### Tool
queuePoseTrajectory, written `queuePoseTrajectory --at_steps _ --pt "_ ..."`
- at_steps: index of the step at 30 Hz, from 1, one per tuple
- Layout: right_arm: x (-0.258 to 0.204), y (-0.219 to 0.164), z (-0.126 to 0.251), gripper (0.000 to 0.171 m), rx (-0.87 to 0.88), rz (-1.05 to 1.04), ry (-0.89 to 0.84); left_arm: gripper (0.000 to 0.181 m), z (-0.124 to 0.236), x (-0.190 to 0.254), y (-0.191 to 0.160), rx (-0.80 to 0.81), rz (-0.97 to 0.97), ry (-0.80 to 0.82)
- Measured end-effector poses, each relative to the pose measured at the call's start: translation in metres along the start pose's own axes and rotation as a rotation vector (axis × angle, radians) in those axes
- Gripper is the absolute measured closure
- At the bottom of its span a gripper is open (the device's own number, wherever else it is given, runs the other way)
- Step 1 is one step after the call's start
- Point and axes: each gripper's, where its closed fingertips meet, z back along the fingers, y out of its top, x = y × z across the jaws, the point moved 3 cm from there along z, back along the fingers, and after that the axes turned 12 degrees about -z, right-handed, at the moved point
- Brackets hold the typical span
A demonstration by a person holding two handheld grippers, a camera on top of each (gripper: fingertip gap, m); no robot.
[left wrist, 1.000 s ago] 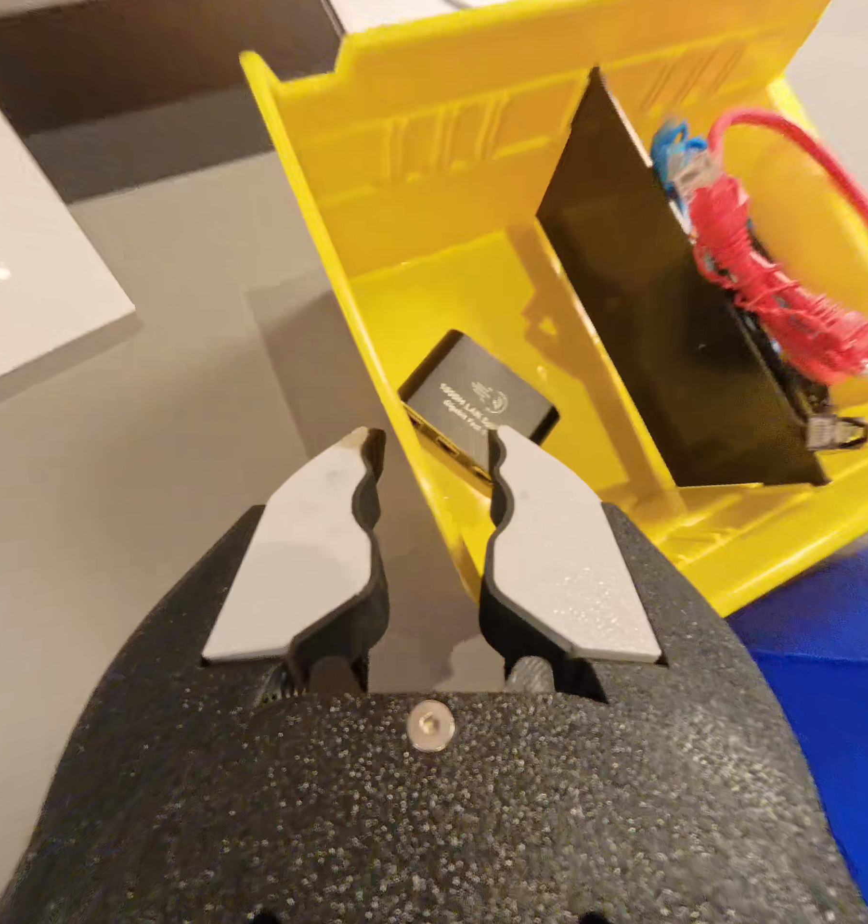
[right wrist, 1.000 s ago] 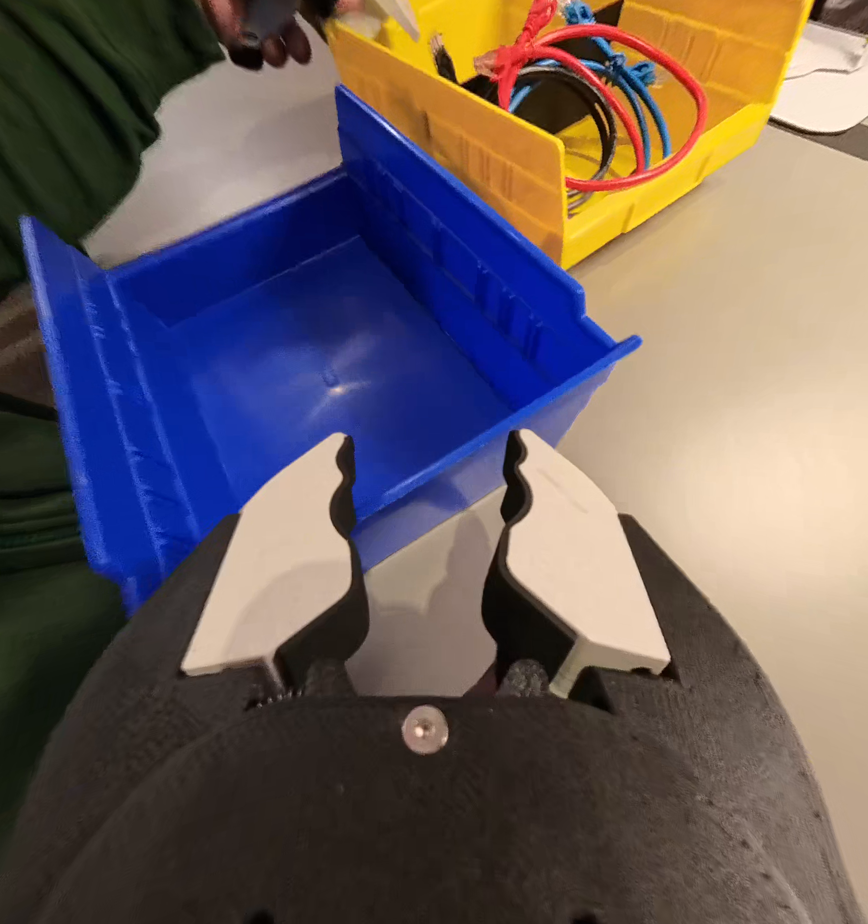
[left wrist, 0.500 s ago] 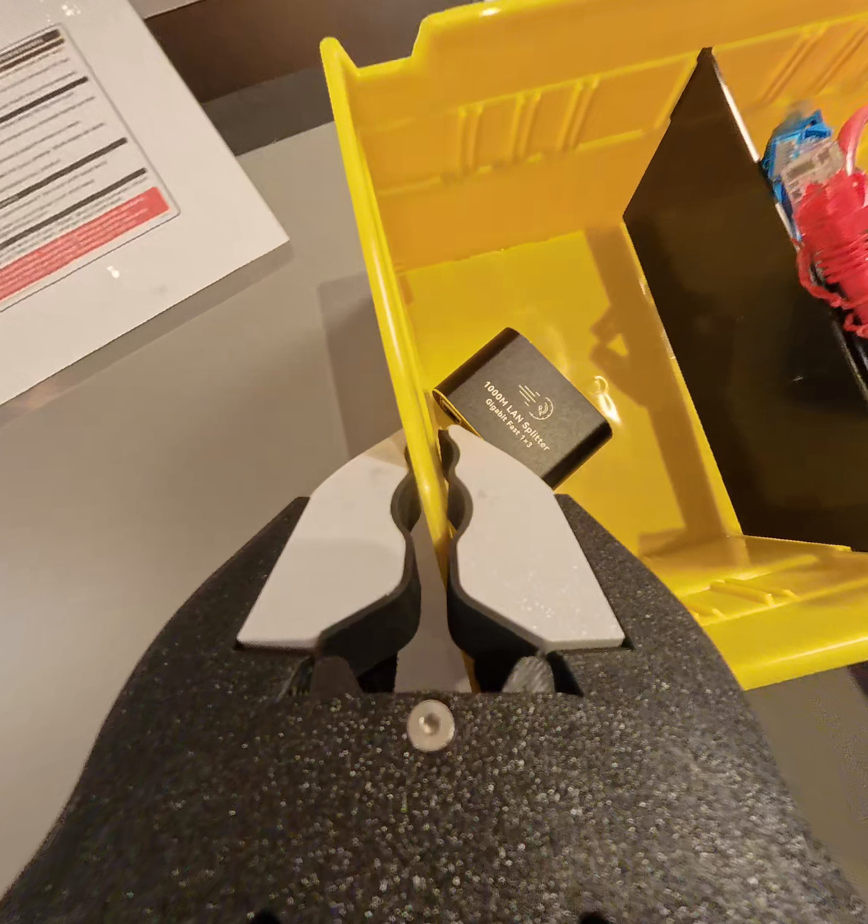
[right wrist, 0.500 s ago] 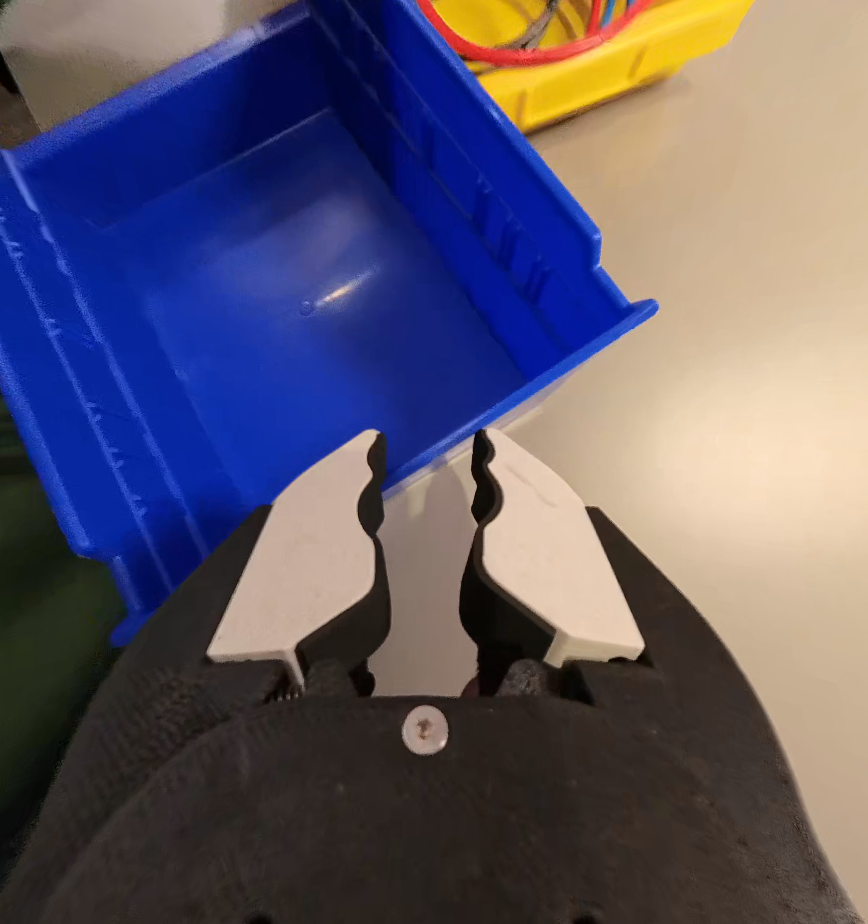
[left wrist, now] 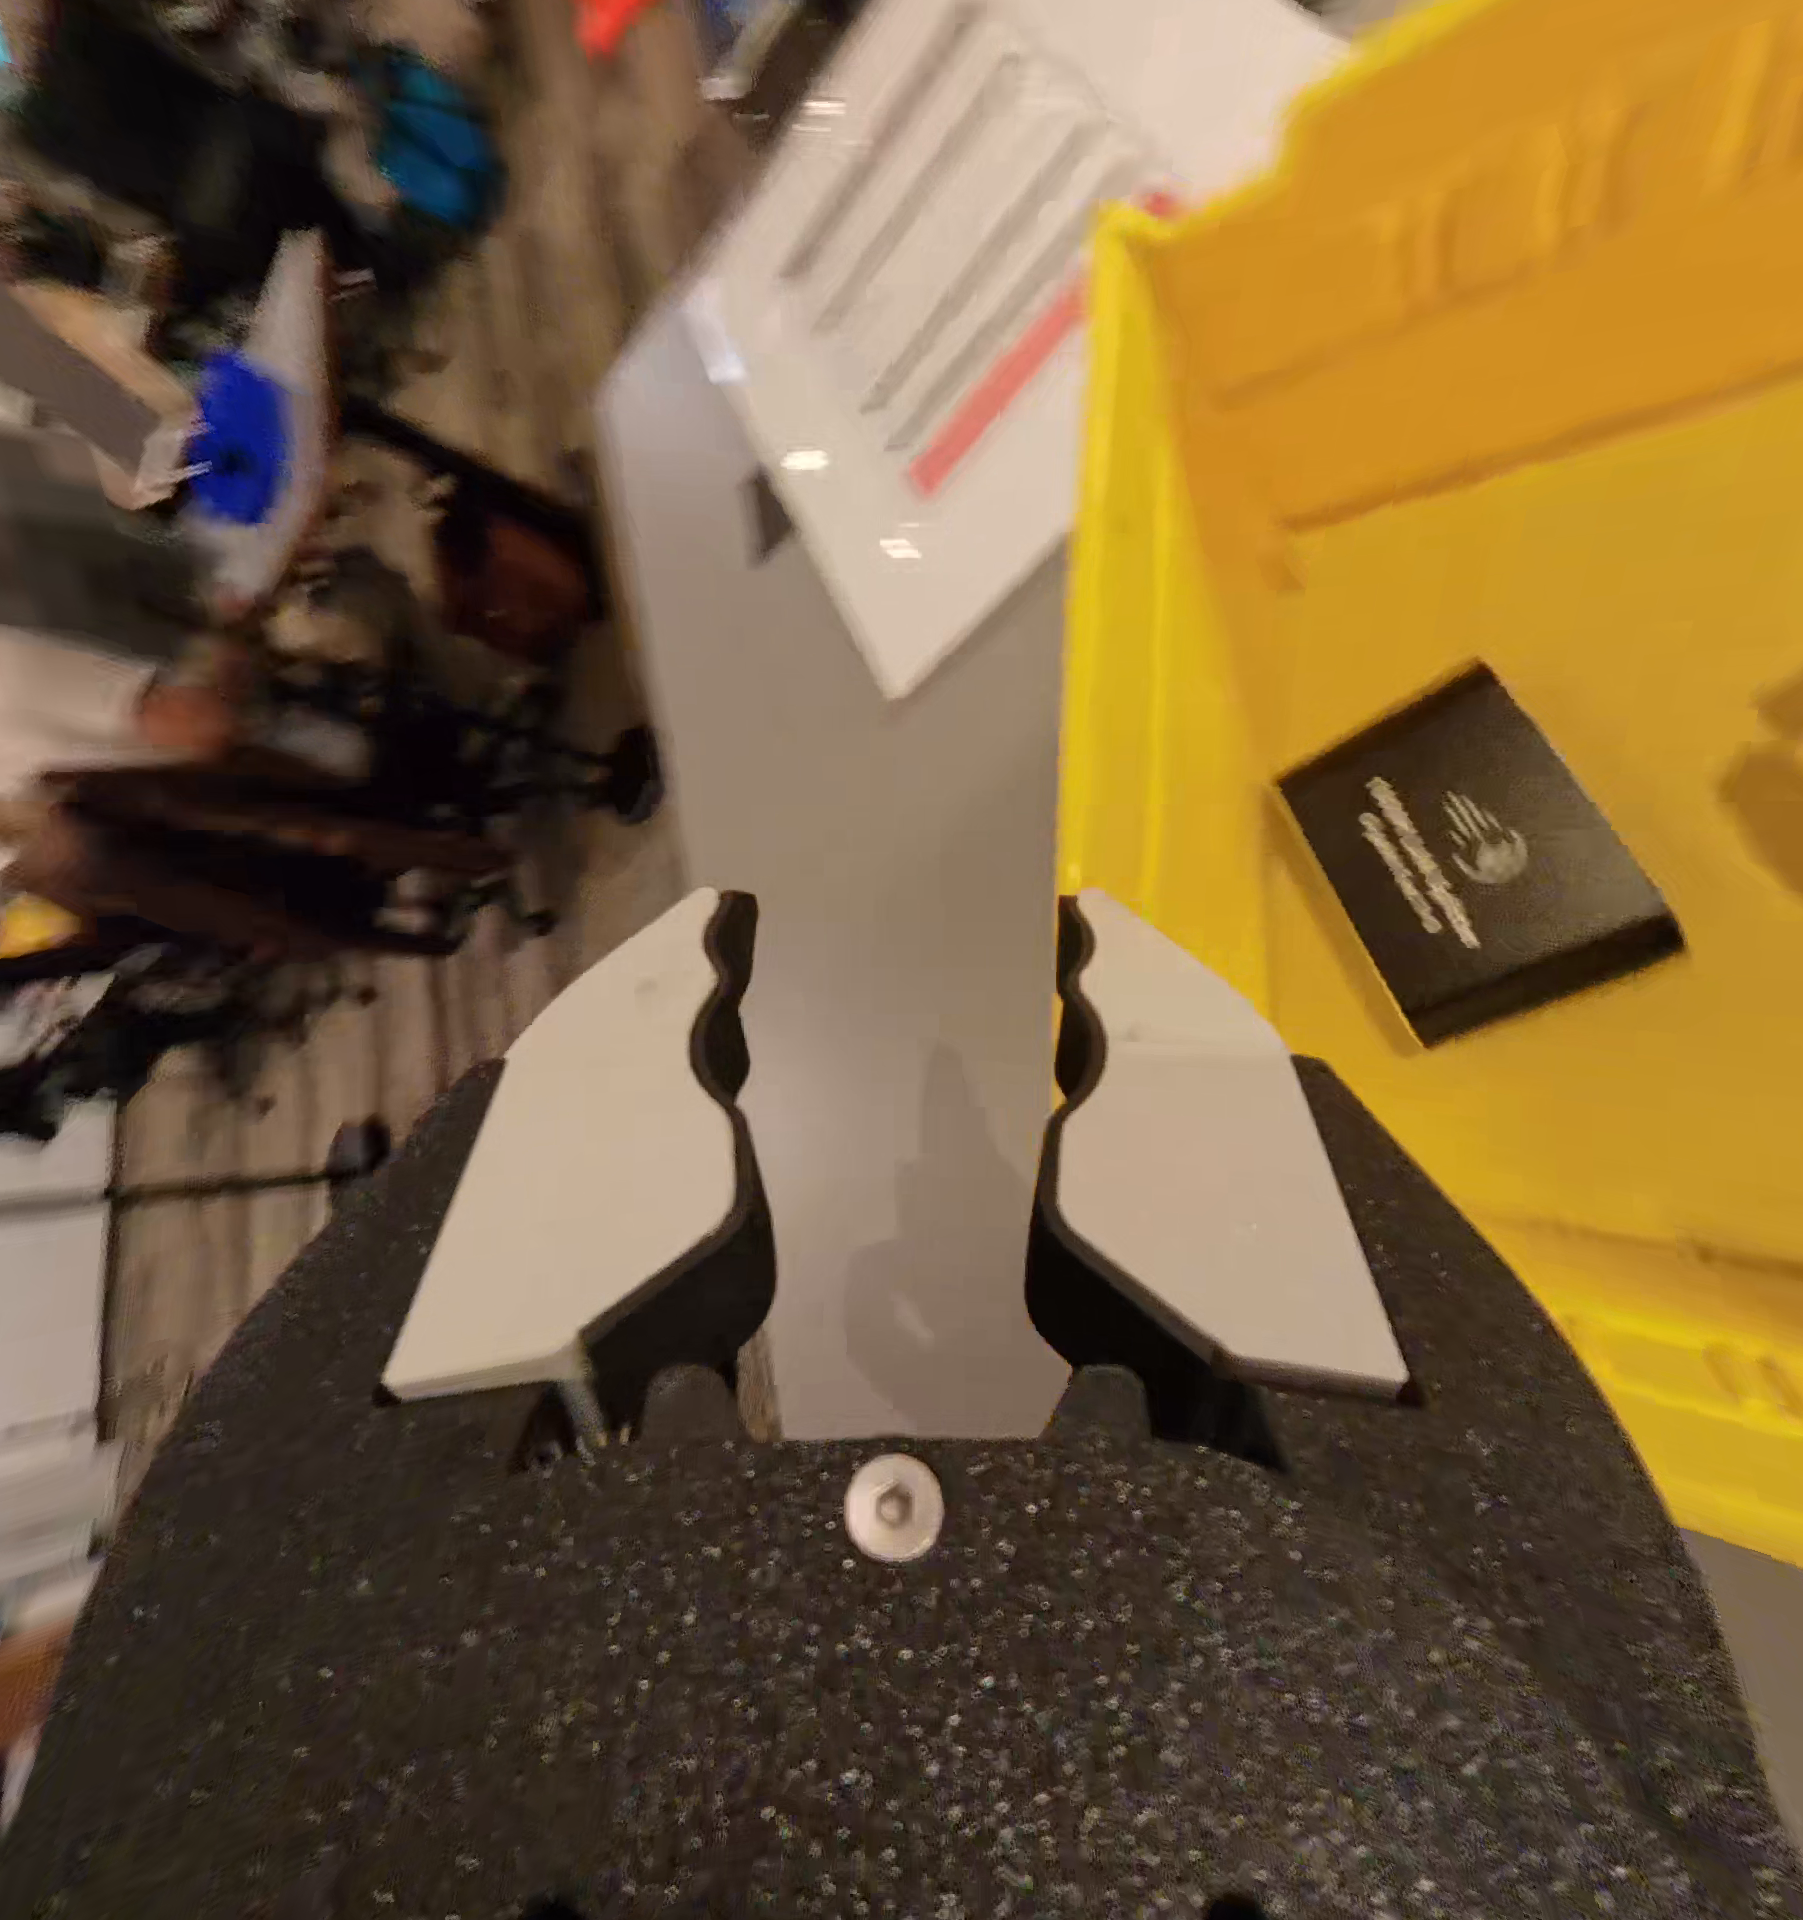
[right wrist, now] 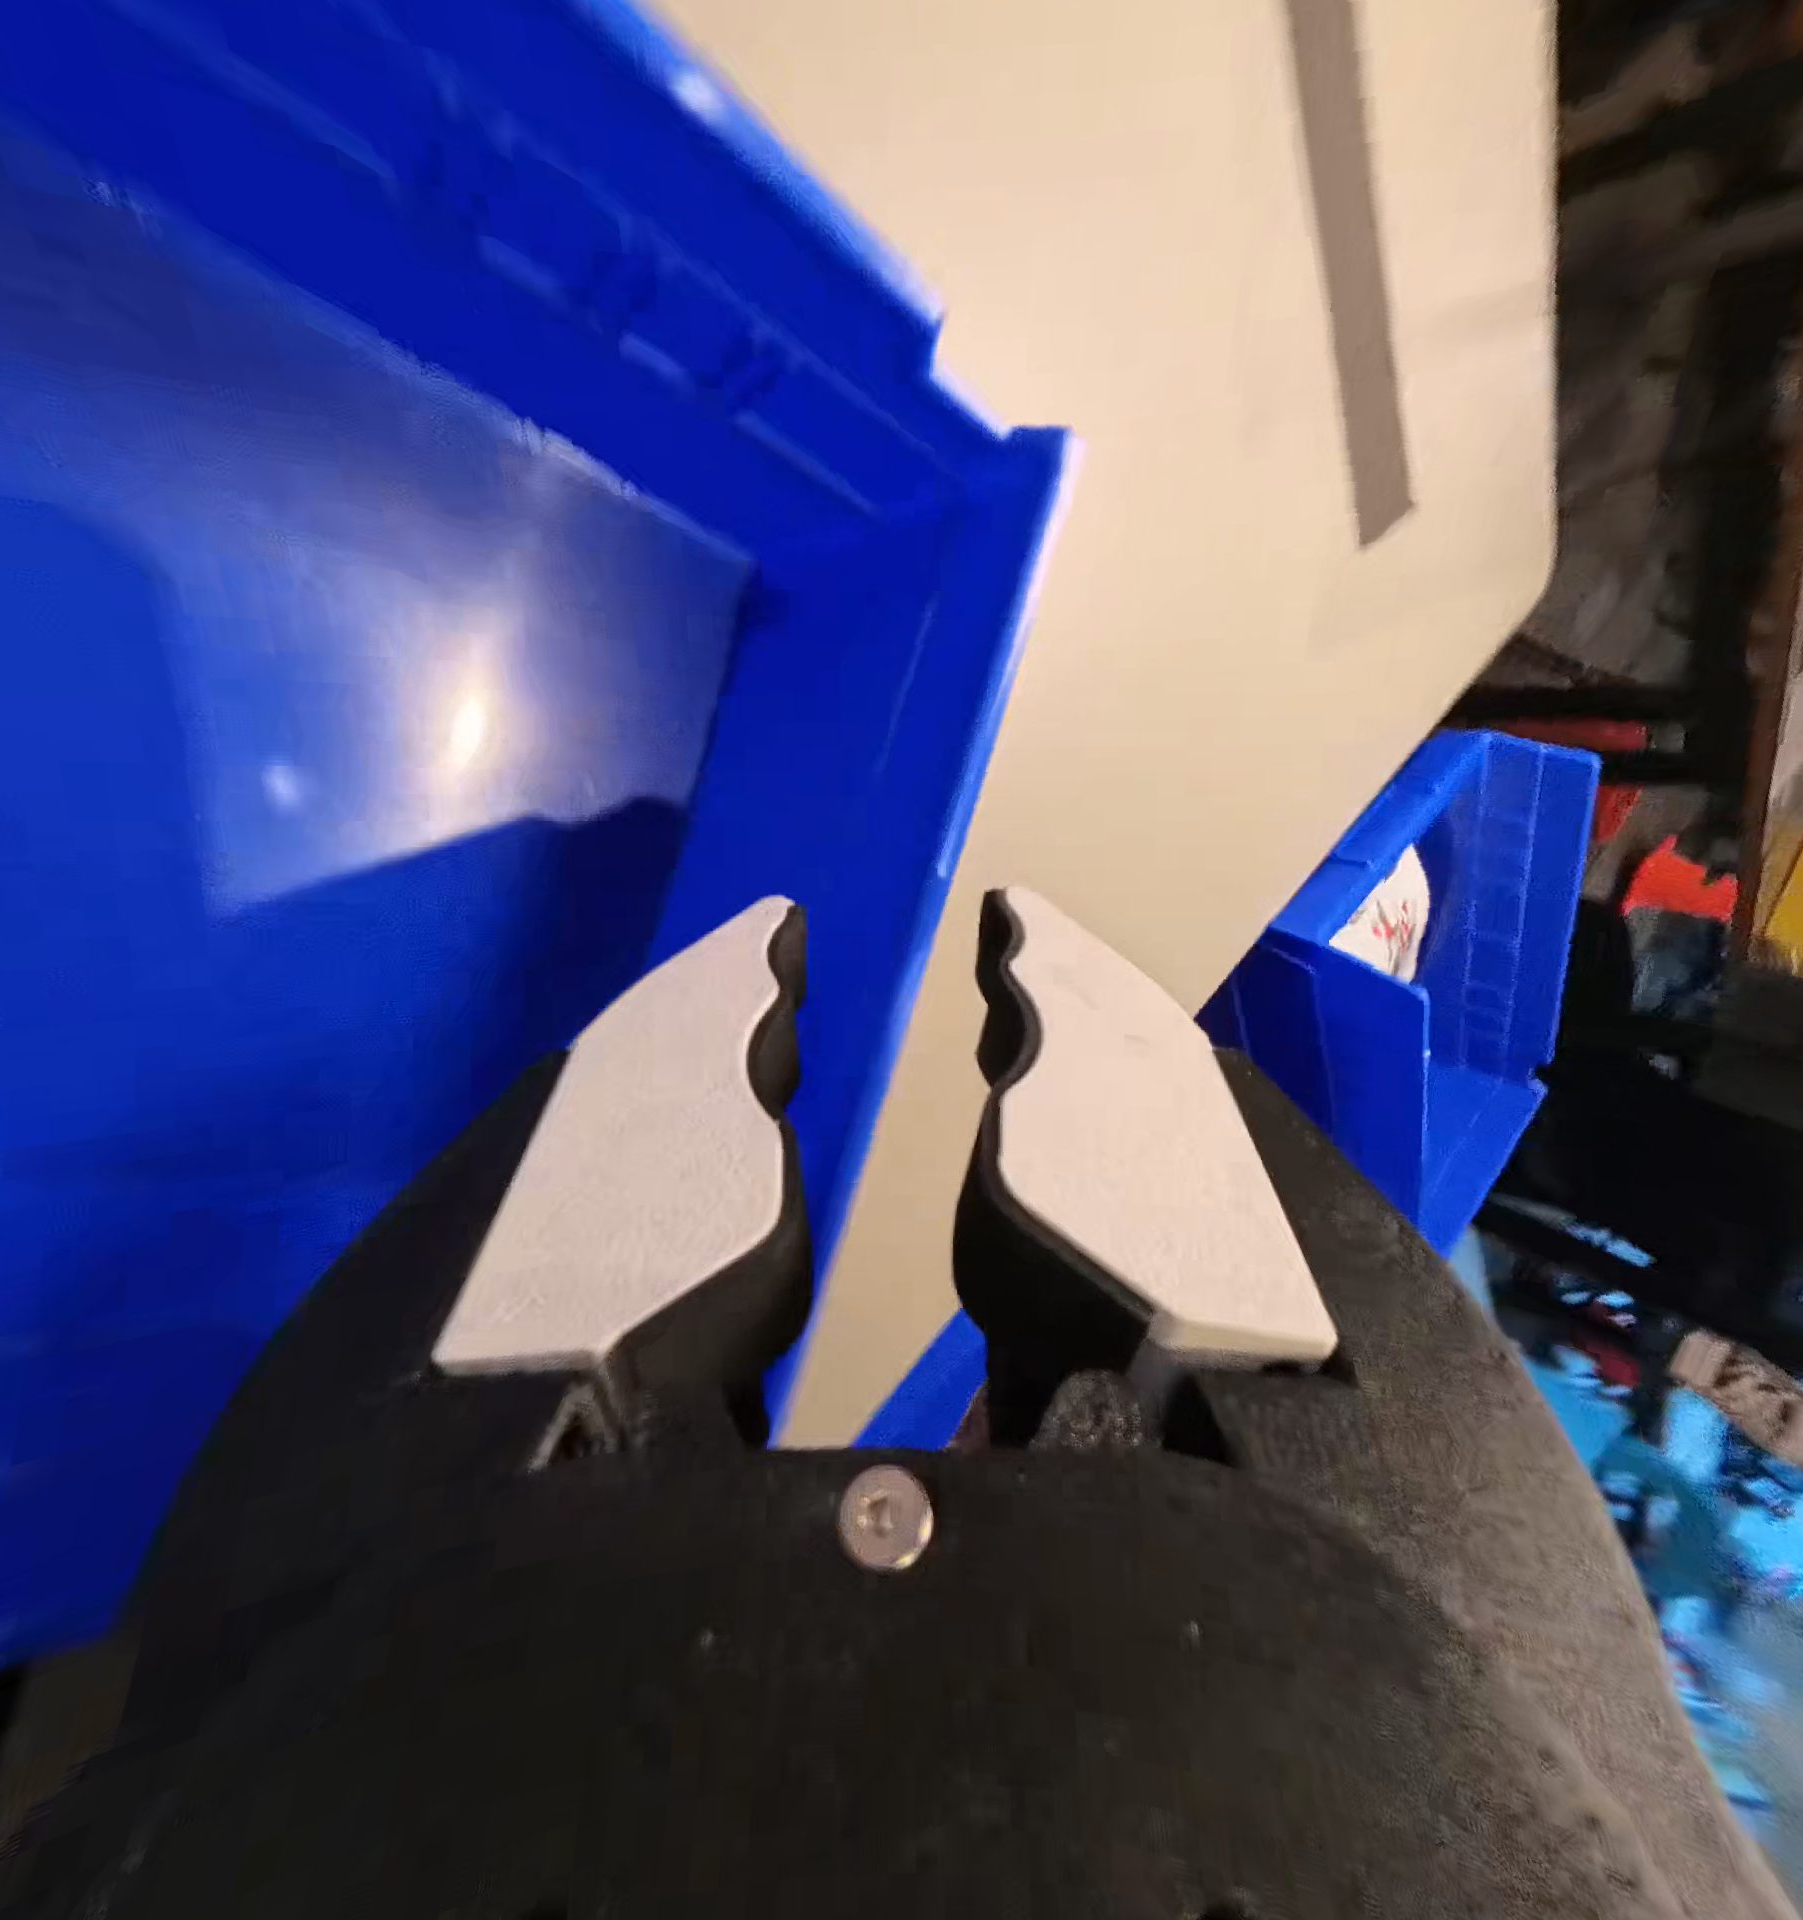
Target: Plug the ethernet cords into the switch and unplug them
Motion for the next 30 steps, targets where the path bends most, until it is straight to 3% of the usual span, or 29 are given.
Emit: queuePoseTrajectory --at_steps 1,4,8,13,17,22,25,30 --pt "0.003 0.001 0.005 0.136 0.042 -0.072 -0.011 0.123 0.013 -0.011 -0.003 -0.007 0.056 0.086" --pt "-0.003 -0.011 0.031 0.129 0.176 -0.239 -0.063 0.113 0.065 -0.006 0.001 0.123 0.26 0.178" --pt "-0.044 -0.051 0.071 0.123 0.326 -0.387 -0.066 0.107 0.133 0.069 0.018 0.46 0.463 0.064" --pt "-0.092 -0.1 0.109 0.111 0.455 -0.547 -0.036 0.083 0.162 0.16 0.024 0.573 0.589 -0.006" --pt "-0.137 -0.086 0.125 0.099 0.594 -0.503 0.18 0.075 0.16 0.181 0.042 0.529 0.537 0.094" --pt "-0.172 -0.066 0.108 0.072 0.533 -0.428 0.167 0.072 0.13 0.204 0.053 0.449 0.492 0.093" --pt "-0.172 -0.053 0.099 0.066 0.498 -0.42 0.096 0.067 0.117 0.199 0.048 0.409 0.473 0.168" --pt "-0.168 -0.026 0.115 0.067 0.615 -0.436 0.08 0.084 0.11 0.178 0.026 0.353 0.509 0.235"
